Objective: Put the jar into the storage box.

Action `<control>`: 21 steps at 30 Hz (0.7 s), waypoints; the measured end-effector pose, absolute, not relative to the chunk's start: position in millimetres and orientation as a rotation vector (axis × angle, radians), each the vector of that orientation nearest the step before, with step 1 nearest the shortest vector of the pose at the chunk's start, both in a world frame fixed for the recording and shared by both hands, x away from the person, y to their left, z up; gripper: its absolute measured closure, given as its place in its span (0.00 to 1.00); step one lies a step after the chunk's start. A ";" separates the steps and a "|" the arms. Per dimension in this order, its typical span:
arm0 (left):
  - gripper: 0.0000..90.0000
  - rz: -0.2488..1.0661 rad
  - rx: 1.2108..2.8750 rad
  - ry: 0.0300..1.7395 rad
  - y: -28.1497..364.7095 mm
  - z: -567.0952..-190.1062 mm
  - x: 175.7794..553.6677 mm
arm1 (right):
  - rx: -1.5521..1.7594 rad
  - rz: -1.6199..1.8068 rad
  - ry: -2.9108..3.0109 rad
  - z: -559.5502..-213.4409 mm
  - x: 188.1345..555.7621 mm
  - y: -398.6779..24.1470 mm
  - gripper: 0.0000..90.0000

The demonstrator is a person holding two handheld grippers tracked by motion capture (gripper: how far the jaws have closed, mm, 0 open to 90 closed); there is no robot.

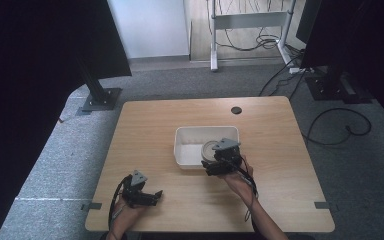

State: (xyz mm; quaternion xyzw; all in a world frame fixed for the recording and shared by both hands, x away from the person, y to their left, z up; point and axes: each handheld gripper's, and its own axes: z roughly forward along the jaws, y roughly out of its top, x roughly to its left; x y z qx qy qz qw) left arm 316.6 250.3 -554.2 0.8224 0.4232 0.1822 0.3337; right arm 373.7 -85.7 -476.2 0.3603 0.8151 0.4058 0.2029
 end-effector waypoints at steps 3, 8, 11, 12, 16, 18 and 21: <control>0.00 0.475 2.147 1.105 250.3 -554.2 316.5 | 0.999 1.132 2.277 -476.0 378.0 -81.4 0.10; 0.00 0.475 2.146 1.106 250.2 -554.2 316.5 | 1.000 1.134 2.276 -477.0 385.9 -74.2 0.10; 0.00 0.476 2.147 1.105 250.3 -554.2 316.6 | 0.998 1.133 2.279 -477.8 388.7 -71.7 0.10; 0.00 0.475 2.147 1.105 250.2 -554.2 316.5 | 0.995 1.136 2.281 -479.1 391.9 -68.7 0.10; 0.00 0.476 2.147 1.104 250.3 -554.2 316.6 | 0.991 1.137 2.287 -482.0 397.6 -62.5 0.10; 0.00 0.475 2.147 1.105 250.2 -554.2 316.5 | 0.990 1.137 2.287 -482.9 399.0 -61.0 0.10; 0.00 0.475 2.147 1.105 250.2 -554.2 316.5 | 0.990 1.139 2.288 -485.8 403.9 -56.3 0.10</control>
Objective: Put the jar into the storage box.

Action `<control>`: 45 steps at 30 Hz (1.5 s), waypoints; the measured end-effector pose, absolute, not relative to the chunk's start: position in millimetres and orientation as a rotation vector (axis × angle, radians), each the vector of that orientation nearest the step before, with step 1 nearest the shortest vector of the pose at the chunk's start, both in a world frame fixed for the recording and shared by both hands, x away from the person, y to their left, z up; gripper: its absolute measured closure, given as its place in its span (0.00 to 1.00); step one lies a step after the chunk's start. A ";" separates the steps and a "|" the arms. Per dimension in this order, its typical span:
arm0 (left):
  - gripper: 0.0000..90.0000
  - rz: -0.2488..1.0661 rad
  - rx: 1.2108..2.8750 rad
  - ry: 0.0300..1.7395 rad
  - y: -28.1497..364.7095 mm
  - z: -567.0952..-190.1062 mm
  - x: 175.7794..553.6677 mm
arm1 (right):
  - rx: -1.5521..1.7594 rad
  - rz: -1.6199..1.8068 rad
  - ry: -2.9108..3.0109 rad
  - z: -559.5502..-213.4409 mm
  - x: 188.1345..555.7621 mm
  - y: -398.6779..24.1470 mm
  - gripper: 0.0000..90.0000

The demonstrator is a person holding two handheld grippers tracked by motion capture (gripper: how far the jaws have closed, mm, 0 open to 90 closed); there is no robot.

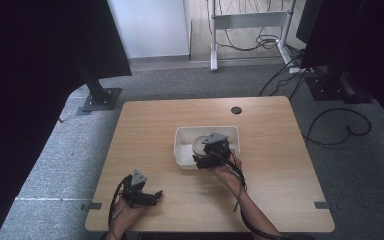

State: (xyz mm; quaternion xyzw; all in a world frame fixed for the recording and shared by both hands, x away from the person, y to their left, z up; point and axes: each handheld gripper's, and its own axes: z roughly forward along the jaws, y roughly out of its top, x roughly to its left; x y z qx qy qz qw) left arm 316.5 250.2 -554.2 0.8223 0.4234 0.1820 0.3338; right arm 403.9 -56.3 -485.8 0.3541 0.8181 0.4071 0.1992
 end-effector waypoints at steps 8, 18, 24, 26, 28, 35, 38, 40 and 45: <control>0.00 0.475 2.148 1.105 250.3 -554.2 316.5 | 1.000 1.141 2.287 -493.8 414.4 -45.3 0.10; 0.00 0.474 2.147 1.105 250.3 -554.2 316.5 | 1.020 1.119 2.297 -508.2 422.9 -30.6 0.10; 0.00 0.474 2.147 1.105 250.3 -554.2 316.5 | 1.033 1.086 2.306 -519.0 424.7 -21.6 0.10; 0.00 0.474 2.148 1.104 250.3 -554.2 316.5 | 1.041 1.064 2.307 -522.5 425.3 -21.5 0.10; 0.00 0.474 2.149 1.102 250.5 -554.2 316.5 | 1.058 1.058 2.312 -525.2 426.0 -21.7 0.10; 0.00 0.474 2.149 1.102 250.4 -554.2 316.5 | 1.098 1.082 2.334 -524.8 428.3 -25.1 0.10; 0.00 0.474 2.149 1.102 250.4 -554.2 316.5 | 1.102 1.081 2.337 -524.5 428.1 -25.2 0.10; 0.00 0.474 2.149 1.102 250.5 -554.2 316.5 | 1.125 1.115 2.337 -523.2 428.4 -26.5 0.07; 0.00 0.474 2.149 1.102 250.4 -554.2 316.5 | 1.094 1.141 2.358 -513.6 427.6 -29.4 0.03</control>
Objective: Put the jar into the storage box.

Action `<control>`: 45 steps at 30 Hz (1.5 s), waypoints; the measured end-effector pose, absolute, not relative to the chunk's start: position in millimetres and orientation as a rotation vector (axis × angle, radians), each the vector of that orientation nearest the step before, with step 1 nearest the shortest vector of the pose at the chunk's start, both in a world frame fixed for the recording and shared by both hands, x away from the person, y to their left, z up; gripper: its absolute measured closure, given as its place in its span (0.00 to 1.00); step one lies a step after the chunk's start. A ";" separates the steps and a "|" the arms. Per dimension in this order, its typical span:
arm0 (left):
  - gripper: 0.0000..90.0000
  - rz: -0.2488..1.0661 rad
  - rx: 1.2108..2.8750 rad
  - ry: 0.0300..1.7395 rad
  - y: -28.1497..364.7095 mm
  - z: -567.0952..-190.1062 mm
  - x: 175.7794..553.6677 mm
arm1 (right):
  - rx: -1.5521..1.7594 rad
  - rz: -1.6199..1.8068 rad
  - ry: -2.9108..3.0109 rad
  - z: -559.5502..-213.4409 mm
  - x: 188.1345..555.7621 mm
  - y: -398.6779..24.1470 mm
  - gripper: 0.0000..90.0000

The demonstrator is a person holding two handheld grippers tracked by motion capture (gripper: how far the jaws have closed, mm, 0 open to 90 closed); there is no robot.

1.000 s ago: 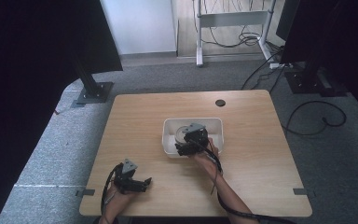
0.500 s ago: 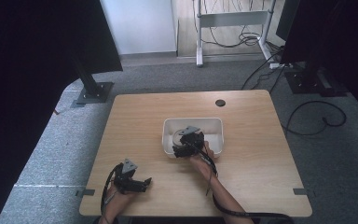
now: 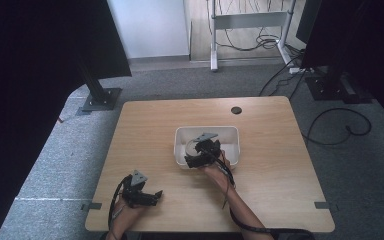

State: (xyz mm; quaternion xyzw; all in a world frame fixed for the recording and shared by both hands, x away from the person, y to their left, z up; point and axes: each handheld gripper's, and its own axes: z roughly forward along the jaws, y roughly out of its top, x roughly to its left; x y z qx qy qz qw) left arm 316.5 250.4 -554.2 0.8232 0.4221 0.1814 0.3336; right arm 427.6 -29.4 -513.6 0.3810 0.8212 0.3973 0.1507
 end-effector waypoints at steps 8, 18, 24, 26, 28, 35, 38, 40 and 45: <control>0.00 0.474 2.149 1.102 250.4 -554.2 316.5 | 1.001 1.104 2.378 -501.4 420.3 -34.0 0.03; 0.00 0.474 2.149 1.102 250.4 -554.2 316.5 | 0.953 1.110 2.402 -496.3 408.9 -47.6 0.03; 0.00 0.474 2.149 1.102 250.4 -554.2 316.5 | 0.916 1.117 2.413 -492.9 400.5 -57.2 0.04; 0.00 0.473 2.149 1.103 250.4 -554.2 316.5 | 0.907 1.117 2.417 -492.6 398.4 -59.3 0.04; 0.00 0.475 2.149 1.101 250.5 -554.2 316.6 | 0.898 1.116 2.420 -492.4 396.3 -61.5 0.04; 0.00 0.474 2.149 1.101 250.4 -554.2 316.6 | 0.880 1.106 2.430 -490.9 389.5 -68.7 0.04; 0.00 0.475 2.149 1.101 250.5 -554.2 316.6 | 0.872 1.103 2.424 -489.8 386.4 -73.7 0.04; 0.00 0.475 2.149 1.101 250.5 -554.2 316.6 | 0.875 1.110 2.419 -489.2 384.5 -76.7 0.04; 0.00 0.475 2.150 1.101 250.5 -554.2 316.6 | 0.877 1.134 2.405 -487.0 379.1 -85.2 0.04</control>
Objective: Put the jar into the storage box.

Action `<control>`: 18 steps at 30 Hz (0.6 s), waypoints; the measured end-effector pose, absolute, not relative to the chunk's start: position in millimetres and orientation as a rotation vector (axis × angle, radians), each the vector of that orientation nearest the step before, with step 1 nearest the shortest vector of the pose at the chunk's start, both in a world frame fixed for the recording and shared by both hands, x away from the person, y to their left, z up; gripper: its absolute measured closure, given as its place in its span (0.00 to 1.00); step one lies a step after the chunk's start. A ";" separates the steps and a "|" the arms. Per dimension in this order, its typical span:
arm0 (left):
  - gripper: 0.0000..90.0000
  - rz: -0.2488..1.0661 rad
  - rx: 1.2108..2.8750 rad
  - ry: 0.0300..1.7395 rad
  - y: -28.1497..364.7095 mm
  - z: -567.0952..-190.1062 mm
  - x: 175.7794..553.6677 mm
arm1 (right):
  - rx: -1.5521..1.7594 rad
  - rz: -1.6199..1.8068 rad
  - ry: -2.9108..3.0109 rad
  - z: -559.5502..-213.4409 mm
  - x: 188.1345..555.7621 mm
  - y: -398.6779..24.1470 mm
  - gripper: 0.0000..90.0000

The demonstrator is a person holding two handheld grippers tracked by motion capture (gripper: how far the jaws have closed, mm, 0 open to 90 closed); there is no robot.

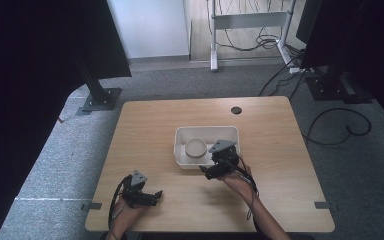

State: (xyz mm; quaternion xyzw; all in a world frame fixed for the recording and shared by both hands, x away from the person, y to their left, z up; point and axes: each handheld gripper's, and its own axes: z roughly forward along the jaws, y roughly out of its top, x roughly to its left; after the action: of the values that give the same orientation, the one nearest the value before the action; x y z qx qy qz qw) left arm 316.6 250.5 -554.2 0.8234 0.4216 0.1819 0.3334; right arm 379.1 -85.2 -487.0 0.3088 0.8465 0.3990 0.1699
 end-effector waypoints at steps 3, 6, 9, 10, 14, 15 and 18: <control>0.00 0.476 2.151 1.099 250.6 -554.1 316.7 | 0.877 1.148 2.400 -485.5 376.2 -89.2 0.04; 0.00 0.474 2.149 1.102 250.4 -554.2 316.6 | 0.877 1.163 2.392 -484.2 373.0 -93.3 0.04; 0.00 0.474 2.150 1.101 250.5 -554.2 316.5 | 0.880 1.168 2.393 -484.5 370.2 -96.7 0.04; 0.00 0.474 2.151 1.101 250.5 -554.1 316.6 | 0.881 1.171 2.393 -484.9 369.5 -97.7 0.04; 0.00 0.474 2.148 1.103 250.4 -554.2 316.5 | 0.883 1.175 2.394 -486.0 367.0 -102.4 0.05; 0.00 0.474 2.148 1.103 250.4 -554.2 316.5 | 0.885 1.179 2.393 -486.1 366.3 -103.7 0.05; 0.00 0.474 2.148 1.103 250.4 -554.2 316.5 | 0.892 1.184 2.389 -486.5 364.2 -107.6 0.05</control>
State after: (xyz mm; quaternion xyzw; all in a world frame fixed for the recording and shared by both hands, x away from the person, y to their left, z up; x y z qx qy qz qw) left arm 316.5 250.4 -554.2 0.8228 0.4224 0.1816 0.3340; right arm 364.2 -107.6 -486.5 0.3130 0.8382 0.4153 0.1640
